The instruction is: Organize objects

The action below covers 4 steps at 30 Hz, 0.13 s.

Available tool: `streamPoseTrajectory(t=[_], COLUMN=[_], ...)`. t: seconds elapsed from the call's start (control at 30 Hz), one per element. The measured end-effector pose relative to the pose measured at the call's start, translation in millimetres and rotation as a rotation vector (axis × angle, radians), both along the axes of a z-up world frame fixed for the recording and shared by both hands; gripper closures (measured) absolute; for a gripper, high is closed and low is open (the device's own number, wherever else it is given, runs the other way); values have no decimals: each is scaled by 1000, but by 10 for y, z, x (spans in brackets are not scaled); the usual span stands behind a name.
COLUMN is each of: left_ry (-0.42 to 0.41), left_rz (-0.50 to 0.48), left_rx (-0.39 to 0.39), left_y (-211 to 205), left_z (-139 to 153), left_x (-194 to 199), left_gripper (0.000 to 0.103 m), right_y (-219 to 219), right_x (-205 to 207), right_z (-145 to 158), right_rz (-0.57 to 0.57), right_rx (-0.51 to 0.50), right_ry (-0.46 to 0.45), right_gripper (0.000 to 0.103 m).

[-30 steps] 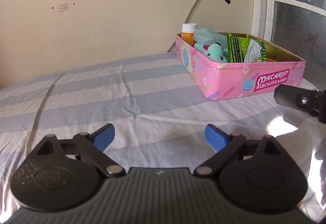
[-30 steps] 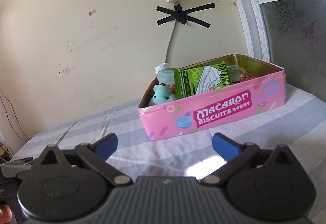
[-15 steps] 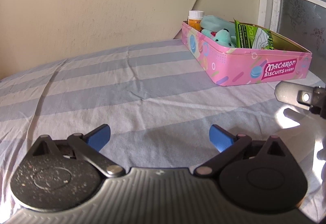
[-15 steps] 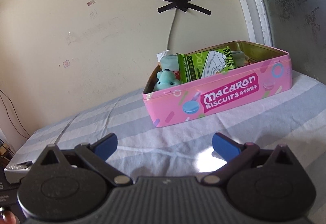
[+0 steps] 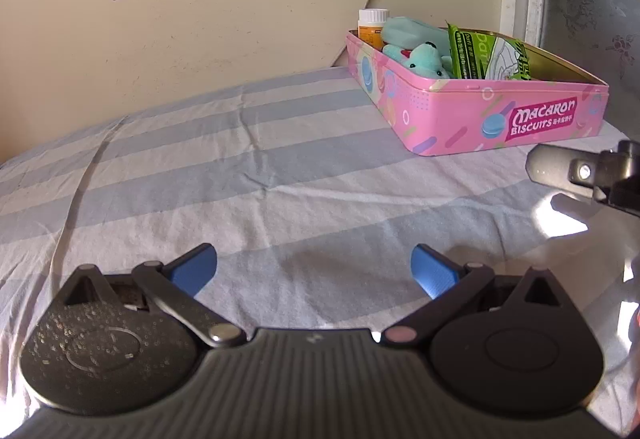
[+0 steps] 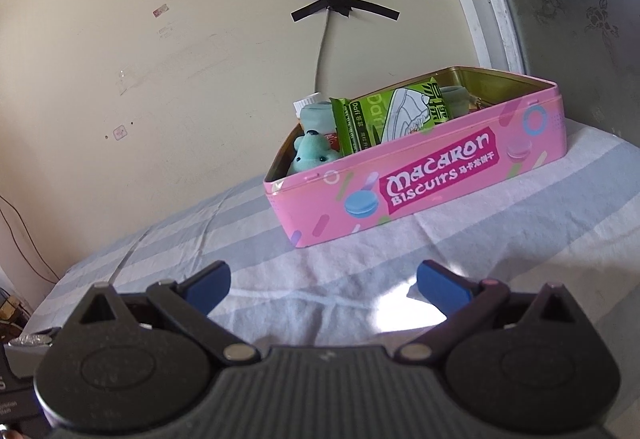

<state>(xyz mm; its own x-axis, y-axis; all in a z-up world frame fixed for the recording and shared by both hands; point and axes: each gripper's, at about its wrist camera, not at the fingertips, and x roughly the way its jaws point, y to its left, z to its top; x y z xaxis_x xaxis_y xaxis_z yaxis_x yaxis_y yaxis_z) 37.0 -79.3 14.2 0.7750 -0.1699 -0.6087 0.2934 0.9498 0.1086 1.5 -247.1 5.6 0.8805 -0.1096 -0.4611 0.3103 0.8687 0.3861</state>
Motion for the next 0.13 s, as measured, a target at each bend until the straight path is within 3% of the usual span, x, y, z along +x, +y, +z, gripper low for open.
streamPoseTrajectory(t=[0.13], left_ry=[-25], left_rz=[-4], left_rx=[29], left_y=[-64], left_z=[18], left_x=[-61], left_gripper=[0], right_y=[-33], right_x=[-7], right_z=[-12], right_rz=[-12], right_rx=[7], right_ry=[-8], right_gripper=[0])
